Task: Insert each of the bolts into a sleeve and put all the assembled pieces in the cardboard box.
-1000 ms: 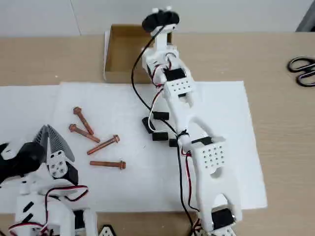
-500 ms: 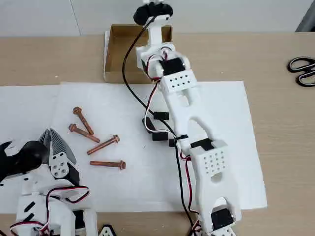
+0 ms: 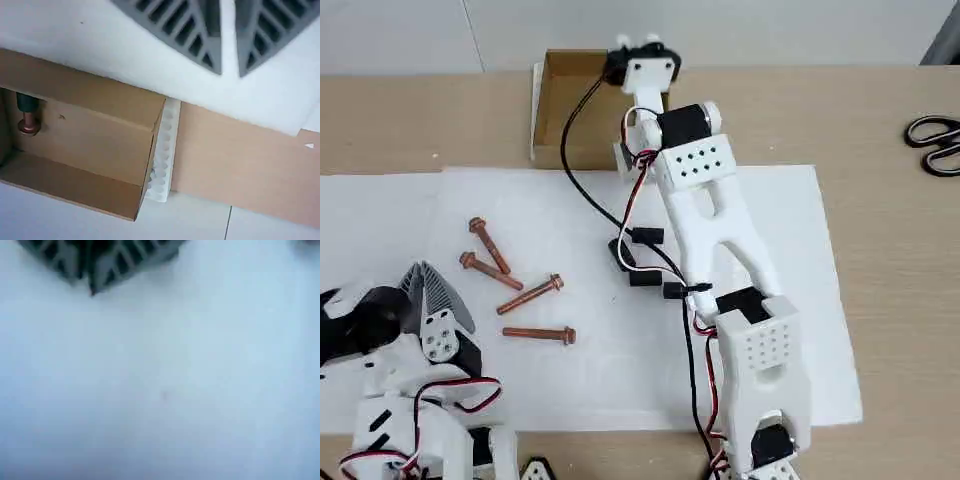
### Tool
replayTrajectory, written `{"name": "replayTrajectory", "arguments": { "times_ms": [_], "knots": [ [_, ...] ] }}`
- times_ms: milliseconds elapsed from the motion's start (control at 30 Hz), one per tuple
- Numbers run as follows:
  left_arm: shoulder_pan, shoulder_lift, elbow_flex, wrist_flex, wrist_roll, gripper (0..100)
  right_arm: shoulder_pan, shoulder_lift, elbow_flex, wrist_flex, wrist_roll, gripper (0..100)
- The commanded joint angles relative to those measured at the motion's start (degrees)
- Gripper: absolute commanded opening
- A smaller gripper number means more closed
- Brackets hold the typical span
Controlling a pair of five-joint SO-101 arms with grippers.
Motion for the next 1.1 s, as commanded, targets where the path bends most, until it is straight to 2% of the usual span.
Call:
{"name": "replayTrajectory", "arguments": {
  "times_ms": [0, 333, 600, 700, 867, 1067],
  "knots": [
    [-0.3, 0.0, -0.7, 0.2, 0.5, 1, 0.6, -3.9, -3.1, 3.6, 6.2, 0.4],
    [-0.2, 0.0, -1.0, 0.0, 0.2, 1, 1.0, -3.9, -2.9, 4.6, 36.2, 0.7],
    [-0.2, 0.0, -1.2, -0.2, 0.4, 1, 1.2, -4.2, 9.2, 4.5, 54.2, 0.8],
    [-0.2, 0.0, -1.2, -0.2, 0.3, 1, 0.7, -4.1, 11.1, 4.5, 58.0, 1.0],
    [-0.2, 0.0, -1.2, -0.2, 0.2, 1, 1.5, -4.0, 11.3, 4.4, 62.0, 9.1],
    [-0.2, 0.0, -0.8, -0.2, 0.2, 1, 1.2, -4.0, 11.3, 4.4, 64.1, 9.5]
  ]
}}
